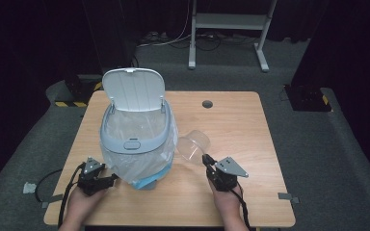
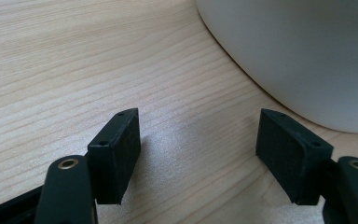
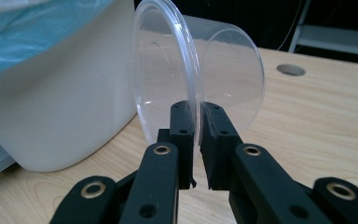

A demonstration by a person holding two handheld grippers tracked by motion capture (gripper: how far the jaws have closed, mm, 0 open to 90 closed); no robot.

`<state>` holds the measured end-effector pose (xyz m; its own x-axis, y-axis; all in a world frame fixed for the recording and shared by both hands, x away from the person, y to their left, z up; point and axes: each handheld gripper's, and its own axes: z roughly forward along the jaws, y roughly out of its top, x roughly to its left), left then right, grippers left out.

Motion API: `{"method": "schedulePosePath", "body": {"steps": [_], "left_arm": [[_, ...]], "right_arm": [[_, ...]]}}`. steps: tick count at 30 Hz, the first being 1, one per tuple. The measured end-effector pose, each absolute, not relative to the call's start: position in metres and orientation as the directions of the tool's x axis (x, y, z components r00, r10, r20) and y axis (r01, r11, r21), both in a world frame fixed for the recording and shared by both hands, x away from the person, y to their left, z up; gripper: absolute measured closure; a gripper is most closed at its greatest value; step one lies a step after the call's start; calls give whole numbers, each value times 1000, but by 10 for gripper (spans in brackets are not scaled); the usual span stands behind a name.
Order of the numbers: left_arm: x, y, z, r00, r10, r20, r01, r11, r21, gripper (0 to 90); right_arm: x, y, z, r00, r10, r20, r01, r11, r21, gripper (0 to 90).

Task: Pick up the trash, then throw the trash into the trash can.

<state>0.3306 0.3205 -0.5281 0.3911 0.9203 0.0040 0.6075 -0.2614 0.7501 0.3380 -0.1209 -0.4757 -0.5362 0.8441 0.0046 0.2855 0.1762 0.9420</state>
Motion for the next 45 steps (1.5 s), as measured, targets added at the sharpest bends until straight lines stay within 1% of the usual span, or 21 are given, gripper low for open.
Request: {"method": "schedulePosePath", "body": {"steps": [6,19,22,40,45], "left_arm": [[330,320,-528,391,920,2,606,-259,752,302],[330,320,-529,385,923,-5,605,-248,757,301],[330,319,-529,385,923,-5,605,-248,757,301],[330,319,-529,389,921,-5,606,-252,755,299],[330,319,-529,389,921,-5,606,-252,755,299]], "right_arm": [[336,-123,-468,-529,849,-19,249,176,952,838],[328,-129,-449,-510,860,-15,178,123,976,840],[323,-131,-438,-502,864,-23,139,106,985,841],[307,-139,-403,-485,875,-9,20,22,1000,841],[304,-137,-394,-489,872,-22,-15,18,1000,841]]}}
